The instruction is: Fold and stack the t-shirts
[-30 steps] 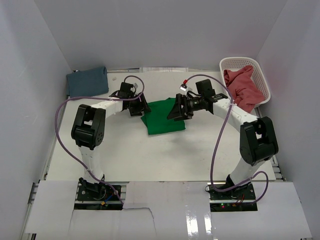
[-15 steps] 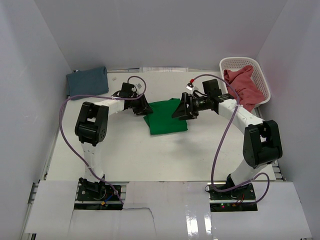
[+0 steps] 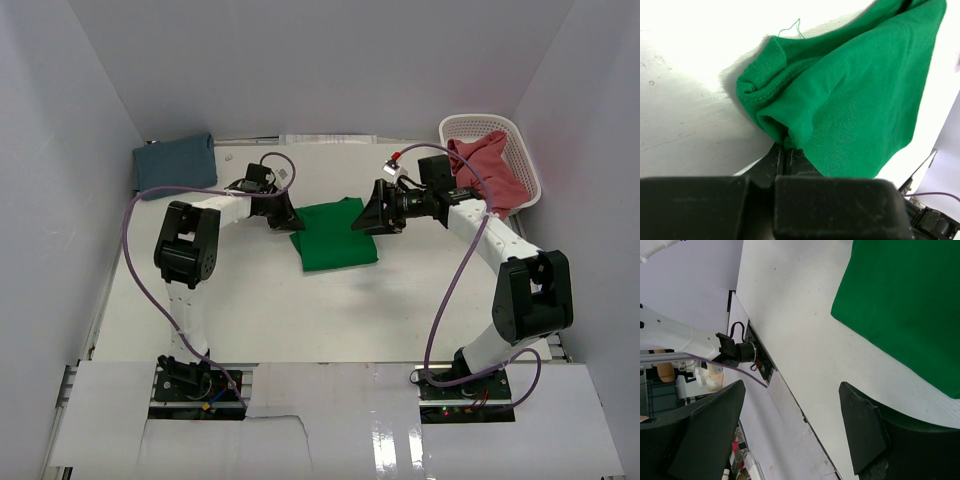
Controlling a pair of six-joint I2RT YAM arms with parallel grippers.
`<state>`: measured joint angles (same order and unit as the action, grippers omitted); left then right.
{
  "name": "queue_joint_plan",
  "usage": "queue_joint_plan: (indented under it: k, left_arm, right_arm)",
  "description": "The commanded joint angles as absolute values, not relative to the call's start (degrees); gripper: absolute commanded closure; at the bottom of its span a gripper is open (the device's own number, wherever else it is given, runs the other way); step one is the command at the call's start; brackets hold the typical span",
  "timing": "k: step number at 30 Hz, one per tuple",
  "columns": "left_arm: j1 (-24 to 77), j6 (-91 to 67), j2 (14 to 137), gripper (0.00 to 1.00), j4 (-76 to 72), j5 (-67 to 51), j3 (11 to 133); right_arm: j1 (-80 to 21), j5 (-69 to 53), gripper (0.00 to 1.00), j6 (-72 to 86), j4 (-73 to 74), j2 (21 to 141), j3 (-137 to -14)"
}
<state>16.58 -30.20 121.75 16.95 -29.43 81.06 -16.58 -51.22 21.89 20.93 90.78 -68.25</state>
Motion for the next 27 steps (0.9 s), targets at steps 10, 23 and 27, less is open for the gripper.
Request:
queue_joint_plan:
  k: [10,23,27]
  left_arm:
    - [5.29,-24.26,130.42,1.00,28.03,-29.62,98.14]
    - [-2.54,-23.64,143.78,1.00,34.54,-33.83,129.36]
    - [-4.39,-28.29,146.42,1.00,30.69,-42.60,134.90]
  right_arm:
    - [-15.73,-53.09,0.18,20.92,22.23,85.52,-65.74]
    - [-15.64,-52.82,0.18,19.51,26.54,84.46,-65.56]
    - [-15.65,-52.73,0.18,19.34,27.16,84.29,-65.83]
